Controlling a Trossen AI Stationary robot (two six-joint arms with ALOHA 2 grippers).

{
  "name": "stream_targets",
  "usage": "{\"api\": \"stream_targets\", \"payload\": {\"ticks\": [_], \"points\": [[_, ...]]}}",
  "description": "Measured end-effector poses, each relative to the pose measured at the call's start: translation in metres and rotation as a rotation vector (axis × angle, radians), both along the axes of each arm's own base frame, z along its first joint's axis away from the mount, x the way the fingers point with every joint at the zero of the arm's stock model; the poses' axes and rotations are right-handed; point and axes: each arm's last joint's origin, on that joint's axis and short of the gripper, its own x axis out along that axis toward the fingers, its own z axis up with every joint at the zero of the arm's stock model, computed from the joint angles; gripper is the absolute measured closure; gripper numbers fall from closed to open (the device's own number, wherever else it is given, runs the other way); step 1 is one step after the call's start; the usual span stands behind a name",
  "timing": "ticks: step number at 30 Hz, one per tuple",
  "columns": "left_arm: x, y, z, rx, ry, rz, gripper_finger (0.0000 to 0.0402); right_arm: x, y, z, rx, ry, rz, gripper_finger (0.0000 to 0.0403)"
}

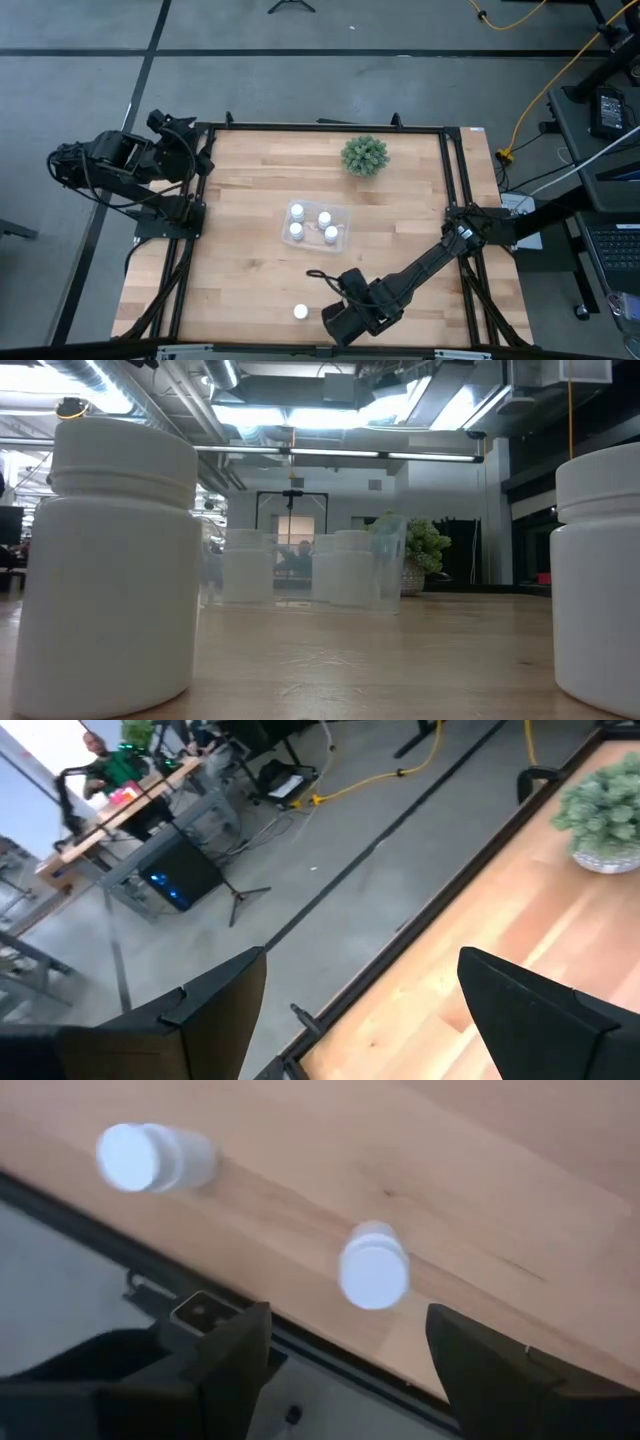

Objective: Pick and place pill bottles into a basket
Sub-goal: Put the white pill bottle into the transparent bin

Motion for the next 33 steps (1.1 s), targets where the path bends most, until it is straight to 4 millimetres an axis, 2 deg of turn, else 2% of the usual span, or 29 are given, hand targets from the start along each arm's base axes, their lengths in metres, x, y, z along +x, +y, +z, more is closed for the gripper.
{"api": "stream_targets", "payload": {"ticks": [8, 19, 33], "points": [[0.003, -0.002, 0.002, 0.002, -0.010, -0.028, 0.0080, 0.000, 0.002, -0.013, 0.014, 0.071, -0.057, 0.0134], [0.007, -0.002, 0.005, 0.018, -0.023, -0.050, 0.0080, 0.010, 0.009, -0.045, 0.013, 0.152, -0.038, 0.0134], [0.008, -0.003, 0.005, -0.008, -0.017, -0.087, 0.0080, 0.020, 0.007, -0.065, -0.004, 0.175, -0.017, 0.0134]]}}
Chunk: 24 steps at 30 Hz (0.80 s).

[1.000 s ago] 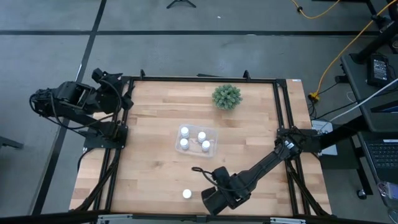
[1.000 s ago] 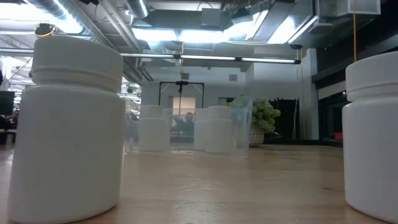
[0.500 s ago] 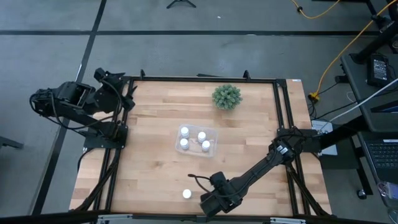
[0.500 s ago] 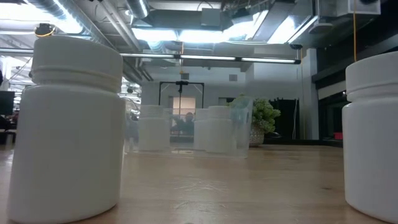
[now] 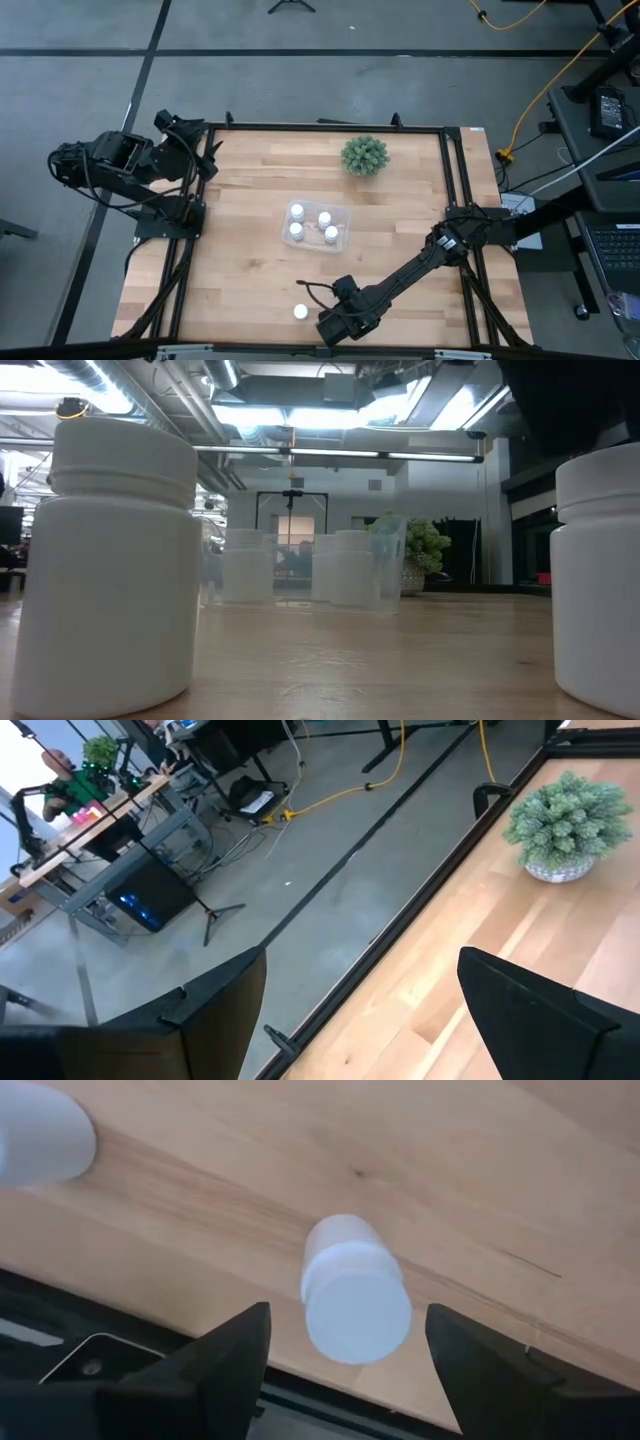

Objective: Pick and place pill bottles into a basket
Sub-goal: Put the white pill bottle into the transparent bin

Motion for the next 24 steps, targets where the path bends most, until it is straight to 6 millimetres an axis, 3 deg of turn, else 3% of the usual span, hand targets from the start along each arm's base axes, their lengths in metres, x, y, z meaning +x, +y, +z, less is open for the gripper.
{"api": "stream_targets", "payload": {"ticks": [7, 19, 24], "points": [[0.000, 0.000, 0.000, 0.000, 0.000, -0.001, 0.0080, 0.000, 0.000, -0.004, -0.010, 0.016, 0.006, 0.0134], [0.000, 0.000, 0.000, 0.008, 0.009, -0.008, 0.0080, 0.007, 0.005, -0.029, -0.002, 0.042, 0.031, 0.0135], [0.001, 0.000, 0.001, 0.018, 0.016, -0.021, 0.0080, 0.008, 0.003, -0.029, -0.006, 0.045, 0.030, 0.0173]]}}
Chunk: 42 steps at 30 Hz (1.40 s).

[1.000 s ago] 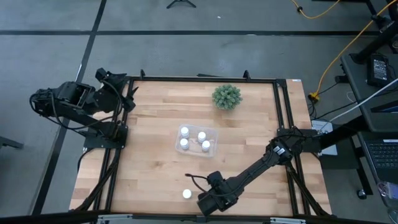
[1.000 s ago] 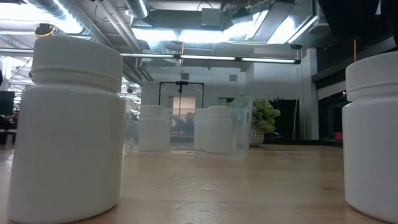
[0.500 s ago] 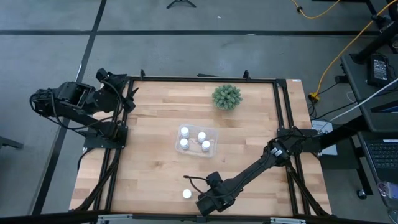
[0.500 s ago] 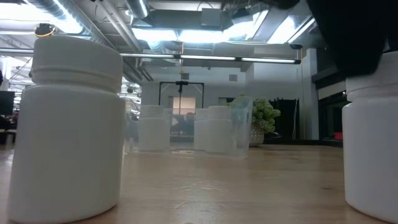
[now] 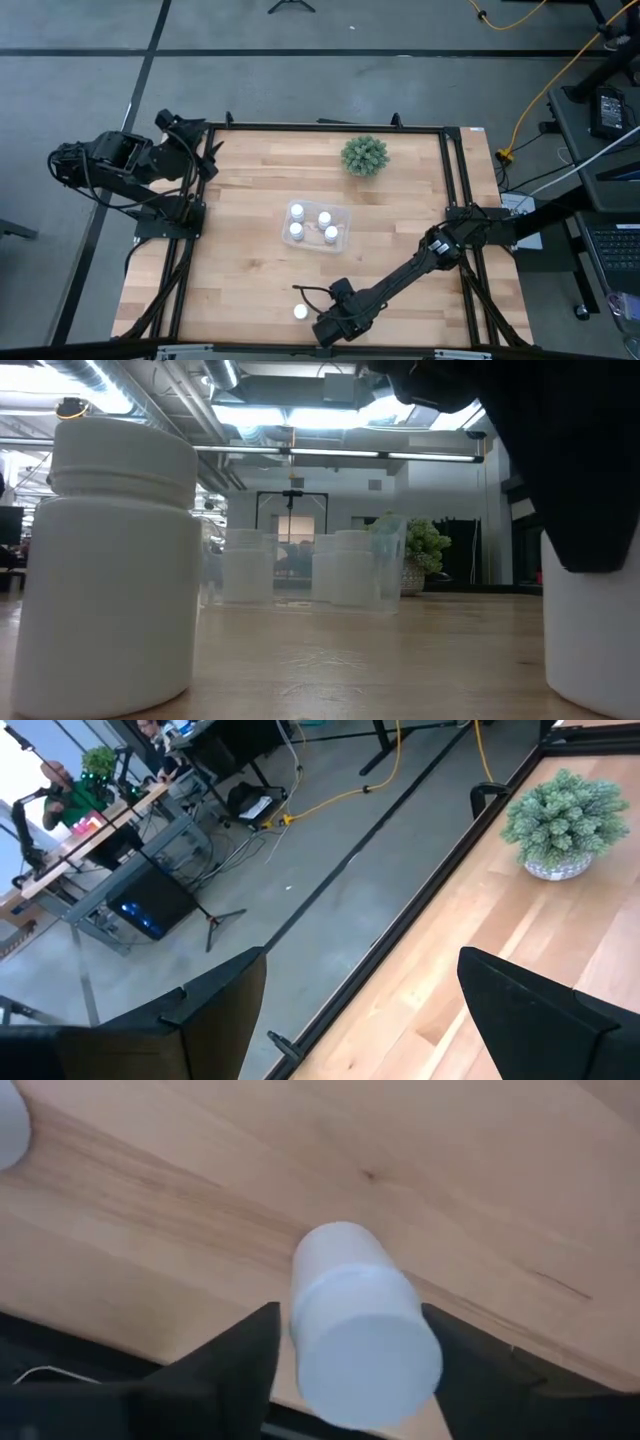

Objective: Pick and place pill bottles into a basket
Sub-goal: Put the white pill bottle into the transparent bin

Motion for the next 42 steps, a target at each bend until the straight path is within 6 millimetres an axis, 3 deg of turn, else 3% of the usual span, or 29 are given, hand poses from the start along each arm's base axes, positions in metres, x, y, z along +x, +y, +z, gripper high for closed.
{"api": "stream_targets", "payload": {"ticks": [4, 9, 14, 17, 21, 26, 37, 42], "points": [[0.001, 0.000, 0.001, 0.004, 0.004, -0.013, 0.0080, 0.001, -0.001, 0.000, 0.002, 0.001, 0.020, 0.0240], [0.001, 0.000, 0.001, 0.004, 0.005, -0.013, 0.0080, 0.002, -0.001, 0.004, 0.013, -0.008, 0.038, 0.0240], [0.001, 0.000, 0.001, 0.005, 0.004, -0.012, 0.0080, 0.006, -0.011, 0.029, -0.008, -0.037, 0.077, 0.0240], [0.001, 0.000, 0.001, 0.007, 0.003, -0.010, 0.0080, 0.003, -0.026, 0.047, -0.034, -0.048, 0.081, 0.0240], [0.000, 0.000, 0.001, 0.002, -0.005, -0.006, 0.0080, -0.004, -0.049, 0.086, -0.091, -0.101, 0.123, 0.0240], [0.000, 0.000, 0.001, -0.010, -0.025, 0.004, 0.0080, 0.004, -0.087, 0.115, -0.159, -0.196, 0.223, 0.0240], [0.001, 0.000, 0.001, -0.065, -0.113, 0.050, 0.0080, 0.039, -0.169, 0.120, -0.201, -0.238, 0.544, 0.0240], [0.002, 0.000, 0.000, -0.070, -0.117, 0.054, 0.0080, 0.048, -0.197, 0.120, -0.193, -0.253, 0.652, 0.0240]]}}
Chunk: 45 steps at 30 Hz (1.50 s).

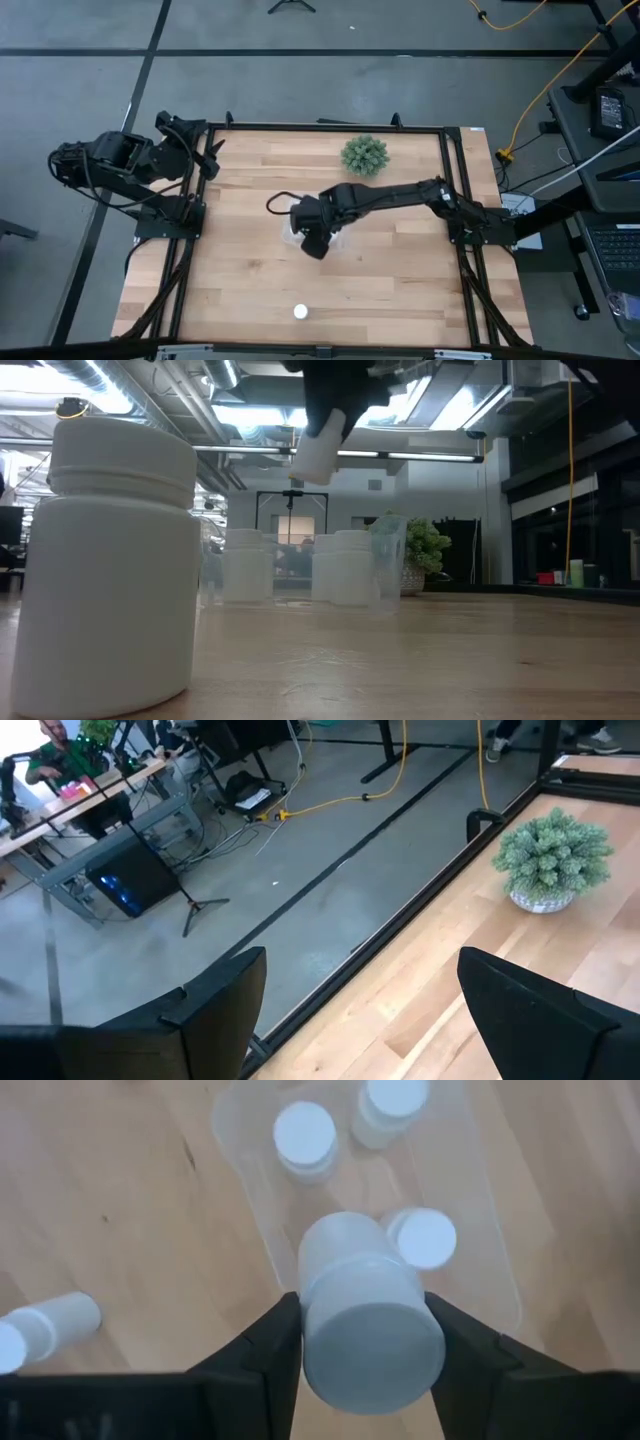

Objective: Pick and place pill bottles into a basket
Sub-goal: Put the white pill bottle into the transparent bin

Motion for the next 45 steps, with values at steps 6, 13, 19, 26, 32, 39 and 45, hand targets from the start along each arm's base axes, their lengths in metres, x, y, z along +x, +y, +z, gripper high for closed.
{"api": "stream_targets", "payload": {"ticks": [6, 13, 19, 26, 32, 39, 45], "points": [[0.007, -0.001, -0.002, 0.001, 0.017, 0.004, 0.0080, 0.008, -0.015, 0.001, -0.013, -0.044, 0.075, 0.0240], [0.017, -0.003, -0.005, 0.008, 0.051, 0.004, 0.0080, 0.014, -0.012, -0.017, 0.004, -0.041, 0.112, 0.0240], [0.023, -0.004, -0.006, 0.010, 0.069, 0.002, 0.0080, 0.015, -0.003, -0.041, 0.048, -0.007, 0.112, 0.0240], [0.025, -0.005, -0.007, 0.011, 0.076, 0.002, 0.0080, 0.015, 0.006, -0.060, 0.104, 0.005, 0.106, 0.0240], [0.025, -0.005, -0.007, 0.010, 0.076, 0.002, 0.0080, 0.015, 0.008, -0.070, 0.121, 0.008, 0.097, 0.0240], [0.025, -0.005, -0.007, 0.010, 0.076, 0.002, 0.0080, 0.013, 0.008, -0.081, 0.131, 0.042, 0.099, 0.0240], [0.025, -0.005, -0.007, 0.010, 0.070, 0.000, 0.0080, 0.014, 0.004, -0.080, 0.129, 0.043, 0.102, 0.0240]]}}
